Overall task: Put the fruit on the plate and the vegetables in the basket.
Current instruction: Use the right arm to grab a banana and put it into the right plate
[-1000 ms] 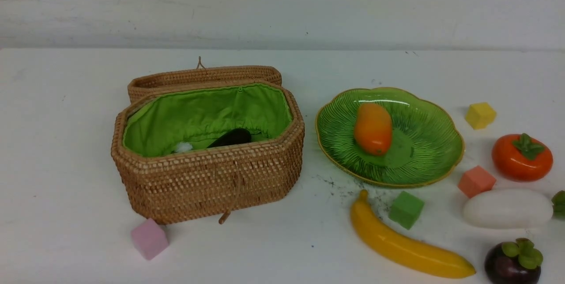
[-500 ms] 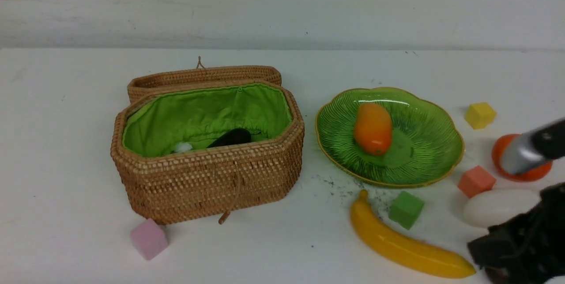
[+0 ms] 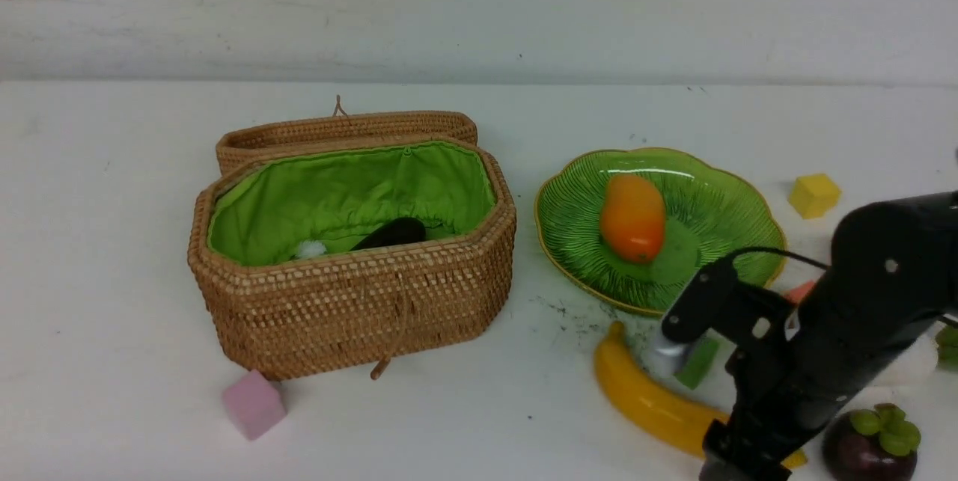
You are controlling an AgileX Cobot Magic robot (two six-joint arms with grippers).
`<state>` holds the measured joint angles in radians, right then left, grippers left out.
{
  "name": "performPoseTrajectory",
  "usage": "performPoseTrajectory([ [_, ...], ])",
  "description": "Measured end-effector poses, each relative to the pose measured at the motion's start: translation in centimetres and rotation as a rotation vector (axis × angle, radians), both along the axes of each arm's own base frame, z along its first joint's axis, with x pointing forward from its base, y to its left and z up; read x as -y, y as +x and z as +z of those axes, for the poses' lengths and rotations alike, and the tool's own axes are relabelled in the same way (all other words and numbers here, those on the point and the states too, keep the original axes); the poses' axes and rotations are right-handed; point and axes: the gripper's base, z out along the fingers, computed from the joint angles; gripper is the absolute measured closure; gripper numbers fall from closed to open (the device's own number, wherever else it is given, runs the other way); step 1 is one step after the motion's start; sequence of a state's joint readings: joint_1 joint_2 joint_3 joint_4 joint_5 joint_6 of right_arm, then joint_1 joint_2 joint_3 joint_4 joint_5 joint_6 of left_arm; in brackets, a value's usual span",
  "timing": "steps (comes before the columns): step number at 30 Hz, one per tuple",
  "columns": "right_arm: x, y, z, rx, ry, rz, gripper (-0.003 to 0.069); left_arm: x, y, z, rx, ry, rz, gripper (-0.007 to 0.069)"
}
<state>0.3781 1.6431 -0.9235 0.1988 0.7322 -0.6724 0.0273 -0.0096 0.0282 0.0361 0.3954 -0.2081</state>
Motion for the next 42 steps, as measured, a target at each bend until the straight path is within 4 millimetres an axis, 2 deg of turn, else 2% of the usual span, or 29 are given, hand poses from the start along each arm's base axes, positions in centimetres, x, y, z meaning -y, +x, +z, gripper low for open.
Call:
performPoseTrajectory([
  [5,-0.1,0.7,-2.2,-0.032,-0.029,0.004,0.0099,0.0,0.0,0.0,0.0,0.0,0.0,0.0543],
  [11,-0.3,0.7,-2.3,-0.04,-0.016,-0.007,0.0186,0.0,0.0,0.0,0.0,0.0,0.0,0.0533],
  [14,-0.4,0.3,-2.3,-0.084,-0.01,0.015,0.0336,0.0,0.0,0.0,0.0,0.0,0.0,0.0532],
  [16,-0.5,0.3,-2.1,-0.102,-0.003,0.03,0.034,0.0,0.0,0.0,0.0,0.0,0.0,0.053],
  [19,-0.8,0.2,-1.5,-0.131,0.016,0.039,0.0335,0.0,0.0,0.0,0.0,0.0,0.0,0.0528],
  [24,-1.2,0.4,0.9,-0.132,0.055,0.051,0.0335,0.0,0.0,0.0,0.0,0.0,0.0,0.0522],
  [27,-1.6,0.6,4.3,-0.102,0.088,0.077,0.0335,0.0,0.0,0.0,0.0,0.0,0.0,0.0522],
  [29,-1.9,1.5,6.8,-0.043,0.112,0.09,0.0335,0.0,0.0,0.0,0.0,0.0,0.0,0.0518],
  [31,-1.9,2.1,8.0,-0.006,0.126,0.089,0.0335,0.0,0.0,0.0,0.0,0.0,0.0,0.0517],
  [32,-1.9,3.2,9.6,0.052,0.145,0.079,0.0335,0.0,0.0,0.0,0.0,0.0,0.0,0.0515],
  [35,-1.2,6.2,12.2,0.165,0.178,0.034,0.0335,0.0,0.0,0.0,0.0,0.0,0.0,0.0514],
  [36,-1.1,6.4,12.3,0.168,0.179,0.031,0.0335,0.0,0.0,0.0,0.0,0.0,0.0,0.0514],
  [38,-1.1,9.0,12.4,0.182,0.218,-0.013,0.0335,0.0,0.0,0.0,-0.001,0.0,0.0,0.0514],
  [40,-1.5,10.1,11.6,0.154,0.25,-0.039,0.0335,0.0,0.0,-0.1,-0.002,0.0,0.0,0.0512],
  [42,-2.6,11.9,9.6,0.093,0.32,-0.108,0.0335,0.0,0.0,0.0,-0.001,0.0,0.0,0.0511],
])
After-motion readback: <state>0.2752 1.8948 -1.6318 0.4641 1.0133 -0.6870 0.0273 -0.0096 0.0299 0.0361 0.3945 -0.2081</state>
